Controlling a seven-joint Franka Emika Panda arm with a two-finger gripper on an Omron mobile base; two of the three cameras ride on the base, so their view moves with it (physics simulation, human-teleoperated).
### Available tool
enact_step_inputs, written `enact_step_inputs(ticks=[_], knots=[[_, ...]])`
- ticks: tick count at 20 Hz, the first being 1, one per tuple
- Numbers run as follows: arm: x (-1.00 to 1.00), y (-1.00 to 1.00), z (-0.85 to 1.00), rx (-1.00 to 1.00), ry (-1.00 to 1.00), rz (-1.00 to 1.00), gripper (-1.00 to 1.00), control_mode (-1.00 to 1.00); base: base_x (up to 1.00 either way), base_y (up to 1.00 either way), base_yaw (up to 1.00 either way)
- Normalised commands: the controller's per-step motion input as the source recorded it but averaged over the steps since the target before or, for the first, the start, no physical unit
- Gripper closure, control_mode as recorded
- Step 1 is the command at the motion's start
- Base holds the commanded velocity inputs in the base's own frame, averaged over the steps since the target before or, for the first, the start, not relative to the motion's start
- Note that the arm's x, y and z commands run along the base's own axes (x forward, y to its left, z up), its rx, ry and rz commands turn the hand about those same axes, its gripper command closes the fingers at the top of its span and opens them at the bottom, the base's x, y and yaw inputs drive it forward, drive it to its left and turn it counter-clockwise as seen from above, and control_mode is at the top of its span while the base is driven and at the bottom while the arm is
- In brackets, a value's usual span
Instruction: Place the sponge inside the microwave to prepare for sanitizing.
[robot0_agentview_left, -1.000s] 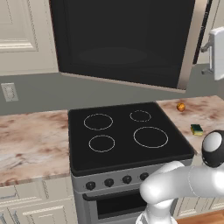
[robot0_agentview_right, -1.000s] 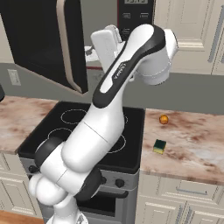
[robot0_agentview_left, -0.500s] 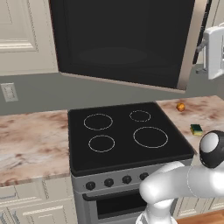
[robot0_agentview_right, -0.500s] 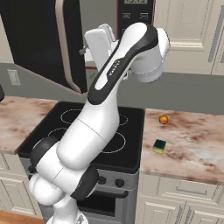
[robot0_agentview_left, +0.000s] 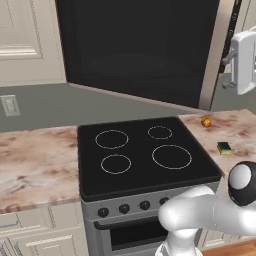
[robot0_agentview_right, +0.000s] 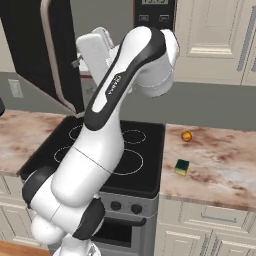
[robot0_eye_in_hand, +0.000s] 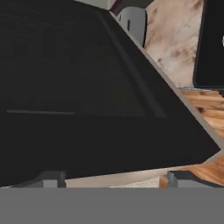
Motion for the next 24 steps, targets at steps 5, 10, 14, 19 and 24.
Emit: enact_step_inputs(ticks=[5,10,14,19,24], knots=[[-0.83,0.75,-0.14,0.00,-0.06,0.00,-1.00,-1.00,0.00,0.00,0.00],[-0.84,0.92,-0.30,0.00,-0.03,0.00,-1.00,-1.00,0.00,0.00,0.00],[-0.65,1.00,-0.36,0.00,0.00,0.00,-1.00,-1.00,0.00,0.00,0.00],[-0.37,1.00,-0.28,0.00,0.00,0.00,-1.00,-1.00,0.00,0.00,0.00],[-0.20,0.87,-0.05,0.00,0.00,0.00,-1.00,-1.00,0.00,0.00,0.00]])
